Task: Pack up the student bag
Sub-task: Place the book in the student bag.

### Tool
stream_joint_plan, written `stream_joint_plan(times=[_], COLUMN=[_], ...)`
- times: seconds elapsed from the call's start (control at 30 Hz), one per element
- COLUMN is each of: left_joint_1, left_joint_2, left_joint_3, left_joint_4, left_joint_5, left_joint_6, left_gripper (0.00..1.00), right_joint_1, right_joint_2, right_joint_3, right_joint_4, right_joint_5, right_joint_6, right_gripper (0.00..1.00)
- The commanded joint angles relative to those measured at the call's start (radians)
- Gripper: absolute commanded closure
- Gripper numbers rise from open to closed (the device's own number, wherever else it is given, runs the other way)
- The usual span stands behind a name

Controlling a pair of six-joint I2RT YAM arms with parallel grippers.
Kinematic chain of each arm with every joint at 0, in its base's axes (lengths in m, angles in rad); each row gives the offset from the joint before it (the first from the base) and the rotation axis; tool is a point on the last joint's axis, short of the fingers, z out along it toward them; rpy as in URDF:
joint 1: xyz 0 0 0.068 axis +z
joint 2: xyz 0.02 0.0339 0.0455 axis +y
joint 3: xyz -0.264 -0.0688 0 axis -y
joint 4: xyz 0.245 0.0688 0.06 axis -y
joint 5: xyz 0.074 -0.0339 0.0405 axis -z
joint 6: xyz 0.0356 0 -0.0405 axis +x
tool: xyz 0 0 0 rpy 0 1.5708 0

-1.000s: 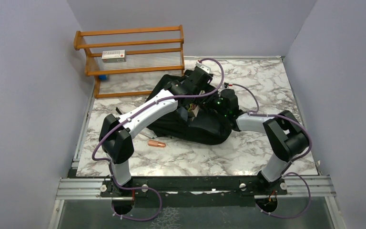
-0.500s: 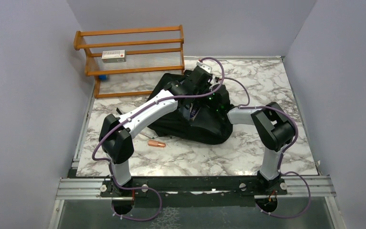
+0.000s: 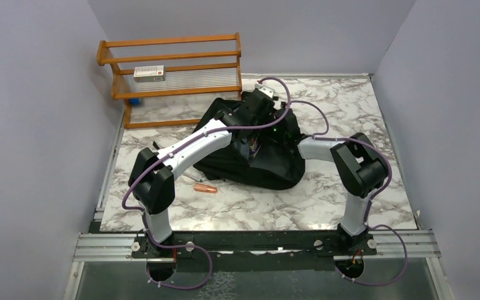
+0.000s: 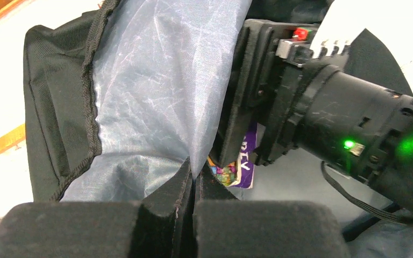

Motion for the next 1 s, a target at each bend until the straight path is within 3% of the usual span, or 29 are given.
stream_joint_plan(times=[0.0, 0.1, 0.3, 0.53, 0.67, 0.83, 0.97], left_joint_1=[0.023, 0.028, 0.035, 0.036, 0.036, 0.058, 0.134], left_joint_2=[-0.055, -0.066, -0.087, -0.13, -0.142, -0.184, -0.237], left_joint_3=[-0.027, -0.043, -0.079, -0.115, -0.105, -0.116, -0.166], left_joint_4=[0.09, 0.097, 0.114, 0.149, 0.166, 0.177, 0.189], left_joint_5=[0.048, 0.06, 0.082, 0.144, 0.22, 0.265, 0.3], left_joint_6=[-0.033, -0.031, -0.028, -0.016, -0.003, -0.018, -0.061], left_gripper=[1.0, 0.99, 0.85, 0.7, 0.57, 0.34, 0.27], right_joint_1=[-0.001, -0.001, -0.001, -0.002, -0.002, -0.002, -0.002], right_joint_2=[-0.102, -0.172, -0.313, -0.466, -0.52, -0.574, -0.604], right_joint_3=[-0.016, -0.029, -0.066, -0.116, -0.125, -0.132, -0.13], right_joint_4=[-0.092, -0.177, -0.337, -0.462, -0.552, -0.621, -0.662], right_joint_5=[0.057, 0.073, 0.212, 0.305, 0.311, 0.322, 0.34], right_joint_6=[-0.075, -0.104, -0.202, -0.276, -0.337, -0.397, -0.401], right_gripper=[0.32, 0.28, 0.21, 0.21, 0.21, 0.2, 0.19])
